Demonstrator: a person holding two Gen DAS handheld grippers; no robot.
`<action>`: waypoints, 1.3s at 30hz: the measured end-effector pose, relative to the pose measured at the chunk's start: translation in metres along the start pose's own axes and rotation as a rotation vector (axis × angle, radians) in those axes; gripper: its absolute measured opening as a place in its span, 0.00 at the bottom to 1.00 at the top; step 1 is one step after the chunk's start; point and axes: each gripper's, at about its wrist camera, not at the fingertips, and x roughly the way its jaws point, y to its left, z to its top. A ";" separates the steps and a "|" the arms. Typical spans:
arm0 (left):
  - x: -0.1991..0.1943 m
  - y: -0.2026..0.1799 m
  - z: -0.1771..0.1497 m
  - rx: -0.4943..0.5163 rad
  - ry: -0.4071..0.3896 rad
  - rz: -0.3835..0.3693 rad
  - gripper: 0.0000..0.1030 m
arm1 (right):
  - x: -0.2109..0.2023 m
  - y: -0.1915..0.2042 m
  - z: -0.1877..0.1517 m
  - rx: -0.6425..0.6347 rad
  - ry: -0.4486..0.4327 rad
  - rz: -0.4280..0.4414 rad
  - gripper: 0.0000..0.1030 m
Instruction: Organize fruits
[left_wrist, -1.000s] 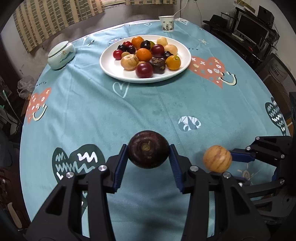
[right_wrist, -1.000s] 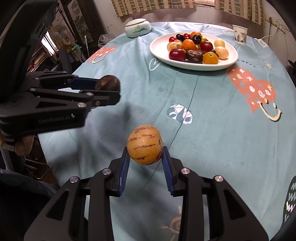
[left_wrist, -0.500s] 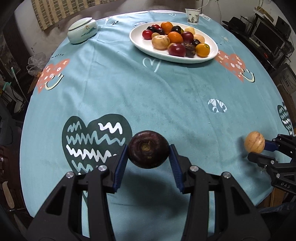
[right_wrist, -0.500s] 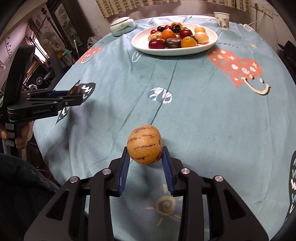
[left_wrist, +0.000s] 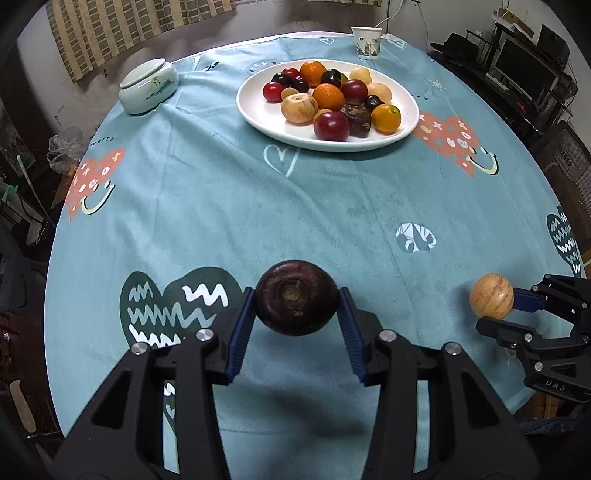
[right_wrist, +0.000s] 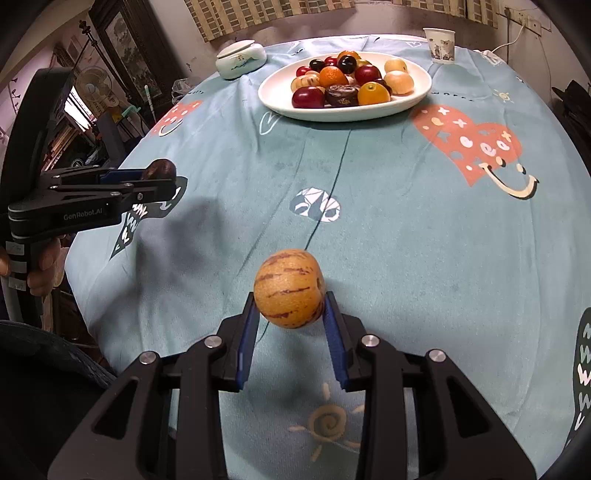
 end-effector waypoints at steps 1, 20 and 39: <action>0.000 -0.001 0.002 0.001 -0.001 0.000 0.44 | 0.001 0.000 0.001 -0.001 0.001 0.001 0.34; 0.012 -0.014 0.044 0.048 -0.015 -0.017 0.44 | 0.011 0.000 0.042 -0.038 -0.020 0.022 0.34; 0.015 -0.009 0.054 0.034 -0.022 -0.033 0.44 | 0.012 0.006 0.061 -0.058 -0.037 0.021 0.34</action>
